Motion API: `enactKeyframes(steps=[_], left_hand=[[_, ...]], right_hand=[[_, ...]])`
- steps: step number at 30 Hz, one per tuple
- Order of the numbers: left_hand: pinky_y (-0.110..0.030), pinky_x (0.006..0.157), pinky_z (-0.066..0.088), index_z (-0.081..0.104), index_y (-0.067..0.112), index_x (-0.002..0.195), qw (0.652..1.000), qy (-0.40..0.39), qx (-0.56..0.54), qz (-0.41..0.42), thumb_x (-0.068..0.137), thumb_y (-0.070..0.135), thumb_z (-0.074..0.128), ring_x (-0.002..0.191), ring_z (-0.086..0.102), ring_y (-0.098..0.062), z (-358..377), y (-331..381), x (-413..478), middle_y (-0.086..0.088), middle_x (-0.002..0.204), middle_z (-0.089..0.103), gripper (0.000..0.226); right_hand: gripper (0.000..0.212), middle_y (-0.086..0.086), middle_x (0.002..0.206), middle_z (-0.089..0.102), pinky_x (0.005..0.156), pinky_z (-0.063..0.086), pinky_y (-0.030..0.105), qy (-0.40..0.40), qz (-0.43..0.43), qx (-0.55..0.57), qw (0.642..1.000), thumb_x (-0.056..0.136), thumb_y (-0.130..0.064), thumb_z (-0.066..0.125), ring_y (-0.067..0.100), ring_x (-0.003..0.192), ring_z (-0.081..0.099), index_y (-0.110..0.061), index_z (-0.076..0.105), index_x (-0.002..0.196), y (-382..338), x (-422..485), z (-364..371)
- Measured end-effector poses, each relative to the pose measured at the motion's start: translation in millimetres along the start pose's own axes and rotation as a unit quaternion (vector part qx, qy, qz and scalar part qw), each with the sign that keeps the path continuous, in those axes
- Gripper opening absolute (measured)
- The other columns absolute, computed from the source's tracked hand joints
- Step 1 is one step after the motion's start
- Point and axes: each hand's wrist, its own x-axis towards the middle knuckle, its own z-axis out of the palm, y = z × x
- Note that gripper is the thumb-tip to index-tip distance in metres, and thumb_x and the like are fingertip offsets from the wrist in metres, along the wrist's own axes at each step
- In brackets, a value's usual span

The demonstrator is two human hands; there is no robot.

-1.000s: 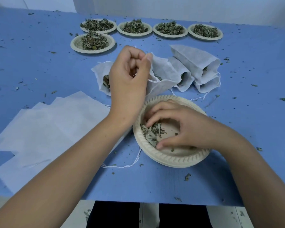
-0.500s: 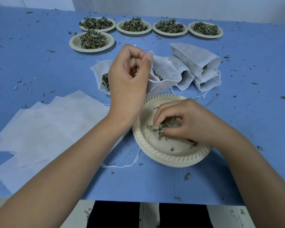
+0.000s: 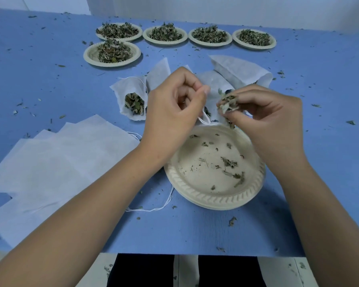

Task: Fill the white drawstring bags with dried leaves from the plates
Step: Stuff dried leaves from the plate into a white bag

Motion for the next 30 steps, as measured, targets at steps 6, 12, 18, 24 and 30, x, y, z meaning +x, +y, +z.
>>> enactKeyframes(steps=[6, 12, 18, 24, 30], left_hand=[[-0.031, 0.049, 0.045, 0.054, 0.022, 0.076, 0.999, -0.03, 0.007, 0.013, 0.092, 0.011, 0.063, 0.053, 0.055, -0.031, 2.5, 0.0, -2.8, 0.006, 0.055, 0.053, 0.021], [-0.036, 0.047, 0.047, 0.054, 0.019, 0.077, 1.0, -0.014, 0.005, 0.017, 0.092, 0.011, 0.064, 0.05, 0.056, -0.028, 1.6, -0.8, -0.9, -0.002, 0.054, 0.057, 0.02], [-0.034, 0.046, 0.045, 0.055, 0.018, 0.076, 1.0, -0.023, -0.008, 0.021, 0.092, 0.009, 0.063, 0.048, 0.055, -0.029, 2.8, 0.1, -2.9, 0.005, 0.052, 0.055, 0.021], [-0.035, 0.045, 0.045, 0.054, 0.011, 0.078, 1.0, 0.013, -0.012, 0.005, 0.093, 0.01, 0.062, 0.045, 0.054, -0.023, 0.5, -2.2, -0.5, -0.009, 0.053, 0.057, 0.018], [-0.025, 0.042, 0.044, 0.053, 0.012, 0.077, 0.999, 0.039, -0.028, -0.014, 0.094, 0.01, 0.061, 0.042, 0.051, -0.012, -1.5, -3.0, 1.8, -0.005, 0.05, 0.054, 0.019]], right_hand=[[0.015, 0.013, 0.087, 0.066, 0.074, 0.051, 0.033, -0.079, -0.14, -0.223, 0.961, 0.076, 0.008, 0.067, 0.027, 0.08, 0.064, 0.002, 0.07, 0.089, 7.1, -2.5, 3.3], [0.019, 0.01, 0.089, 0.058, 0.077, 0.055, 0.027, -0.046, -0.097, -0.135, 0.985, 0.076, 0.003, 0.076, 0.022, 0.084, 0.061, -0.001, 0.06, 0.086, -0.3, -2.7, 0.3], [0.005, 0.009, 0.073, 0.068, 0.071, 0.049, 0.033, -0.057, -0.165, -0.182, 0.968, 0.079, 0.004, 0.073, 0.028, 0.075, 0.063, 0.0, 0.072, 0.076, 0.7, -4.4, 7.3], [0.014, -0.001, 0.097, 0.063, 0.081, 0.04, 0.022, -0.131, -0.116, -0.12, 0.977, 0.086, -0.009, 0.063, 0.022, 0.093, 0.054, -0.008, 0.068, 0.099, 1.8, -1.7, -1.7], [0.022, 0.012, 0.103, 0.054, 0.073, 0.045, 0.028, -0.17, -0.089, -0.11, 0.975, 0.079, 0.01, 0.068, 0.024, 0.087, 0.054, 0.0, 0.059, 0.096, 8.1, 4.0, -6.5]])
